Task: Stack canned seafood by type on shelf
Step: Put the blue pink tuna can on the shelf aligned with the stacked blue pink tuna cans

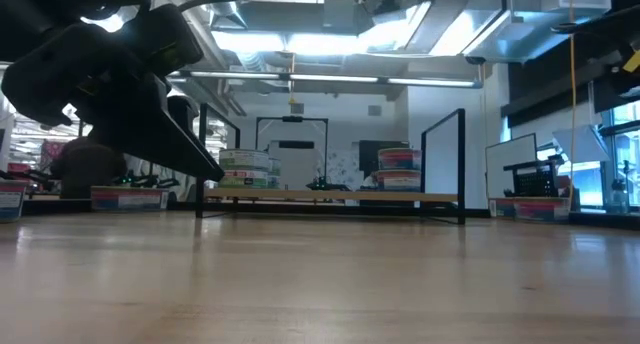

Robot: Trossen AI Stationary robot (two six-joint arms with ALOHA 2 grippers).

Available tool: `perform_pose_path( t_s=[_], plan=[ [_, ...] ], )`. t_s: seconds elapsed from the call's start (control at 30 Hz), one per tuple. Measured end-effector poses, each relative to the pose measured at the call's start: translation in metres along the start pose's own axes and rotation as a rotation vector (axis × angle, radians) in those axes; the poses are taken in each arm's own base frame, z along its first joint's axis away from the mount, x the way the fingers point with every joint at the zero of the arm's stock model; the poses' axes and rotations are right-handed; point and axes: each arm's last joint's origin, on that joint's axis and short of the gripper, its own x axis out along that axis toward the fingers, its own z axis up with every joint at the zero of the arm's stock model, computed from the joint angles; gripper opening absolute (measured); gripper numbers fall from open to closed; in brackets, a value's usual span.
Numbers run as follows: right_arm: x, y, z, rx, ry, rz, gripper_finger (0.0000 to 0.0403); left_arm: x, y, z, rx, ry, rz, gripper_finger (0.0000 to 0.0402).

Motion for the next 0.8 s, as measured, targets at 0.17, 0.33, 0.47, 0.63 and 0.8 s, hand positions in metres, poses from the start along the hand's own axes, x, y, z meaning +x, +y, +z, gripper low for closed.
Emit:
perform_pose_path(
  t_s=[0.17,0.33,0.47,0.63,0.8],
  plan=[
    [0.003,0.008,0.005,-0.003,-0.021,0.04,0.0319,0.0,0.0,0.0,0.0,0.0,0.0,0.0224],
    [0.014,0.02,0.014,-0.065,-0.035,0.031,0.0319,0.0,0.0,0.0,0.0,0.001,0.0,0.0224],
    [0.02,0.03,0.021,-0.093,-0.076,0.065,0.0319,0.0,0.0,0.0,0.0,0.001,0.0,0.0224],
    [0.022,0.041,0.032,-0.075,-0.15,0.166,0.0319,0.0,0.0,0.0,0.001,0.002,0.0,0.0224],
    [0.027,0.054,0.046,-0.101,-0.215,0.227,0.0319,0.0,0.0,0.0,0.006,0.002,0.0,0.0224]
  ],
)
